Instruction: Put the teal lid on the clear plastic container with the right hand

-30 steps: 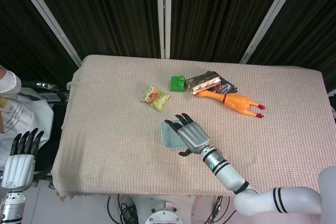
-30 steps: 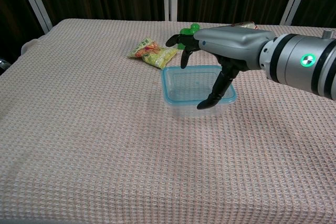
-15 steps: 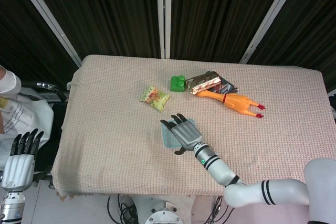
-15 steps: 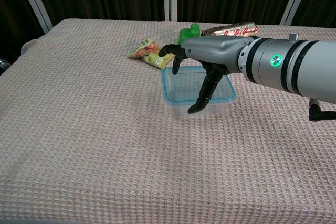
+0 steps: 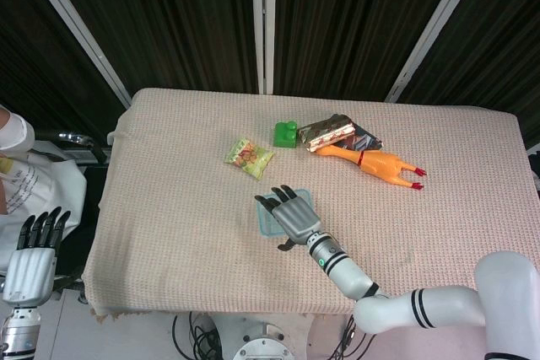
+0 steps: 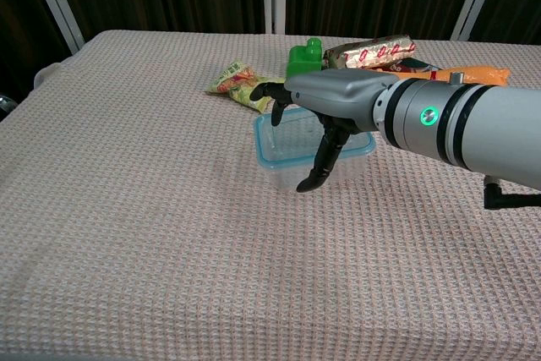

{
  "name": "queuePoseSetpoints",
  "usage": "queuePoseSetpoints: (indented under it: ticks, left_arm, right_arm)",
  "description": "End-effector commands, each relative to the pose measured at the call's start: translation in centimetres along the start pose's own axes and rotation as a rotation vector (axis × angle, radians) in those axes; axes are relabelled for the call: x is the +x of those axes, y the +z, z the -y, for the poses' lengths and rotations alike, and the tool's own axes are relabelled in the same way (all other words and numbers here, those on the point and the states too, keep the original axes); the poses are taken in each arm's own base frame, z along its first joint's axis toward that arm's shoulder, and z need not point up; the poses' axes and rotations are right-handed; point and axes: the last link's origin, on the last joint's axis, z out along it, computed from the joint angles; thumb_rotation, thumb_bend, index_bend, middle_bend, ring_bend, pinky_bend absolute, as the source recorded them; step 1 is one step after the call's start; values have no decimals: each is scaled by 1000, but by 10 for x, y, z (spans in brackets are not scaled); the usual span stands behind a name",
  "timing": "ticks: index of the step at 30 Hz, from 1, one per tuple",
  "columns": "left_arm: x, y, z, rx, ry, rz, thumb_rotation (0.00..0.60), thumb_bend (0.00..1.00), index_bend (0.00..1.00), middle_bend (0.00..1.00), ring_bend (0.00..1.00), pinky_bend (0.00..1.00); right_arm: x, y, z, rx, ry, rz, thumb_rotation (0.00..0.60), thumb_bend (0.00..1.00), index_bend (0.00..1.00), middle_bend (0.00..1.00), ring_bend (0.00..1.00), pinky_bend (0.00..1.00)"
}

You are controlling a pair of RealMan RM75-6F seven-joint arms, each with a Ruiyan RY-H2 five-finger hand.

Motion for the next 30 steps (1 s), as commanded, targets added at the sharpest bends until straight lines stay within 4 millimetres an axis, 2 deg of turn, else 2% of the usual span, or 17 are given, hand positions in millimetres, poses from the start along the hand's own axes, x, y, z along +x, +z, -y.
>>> queuePoseSetpoints:
  ticks: [1,6,12,18,30]
  left_arm:
    - [0,0,0,1,-1,0,600,40,65,23,0,0]
    - [-1,-1,0,1,-2,1,600,40,65,23,0,0]
    - [0,-1,1,4,-5,-3,600,39,65,23,0,0]
    - [0,0,-1,-3,-2,-2,600,40,65,23,0,0]
    - [0,-1,-2,2,1,1,600,39,65,23,0,0]
  right_arm:
    - [-3,-1,-1,-6,1,6,600,7,0,233,0,0]
    - [0,-7,-2,7,8,-33,600,7,0,228,0,0]
    - [5,-35,-3,67,2,-106,600,6,0,226,0,0]
    - [-5,-56,-2,123,-16,-86,600,7,0,241,0,0]
    - [-21,-50,1,133,-51,-31,600,7,0,250,0,0]
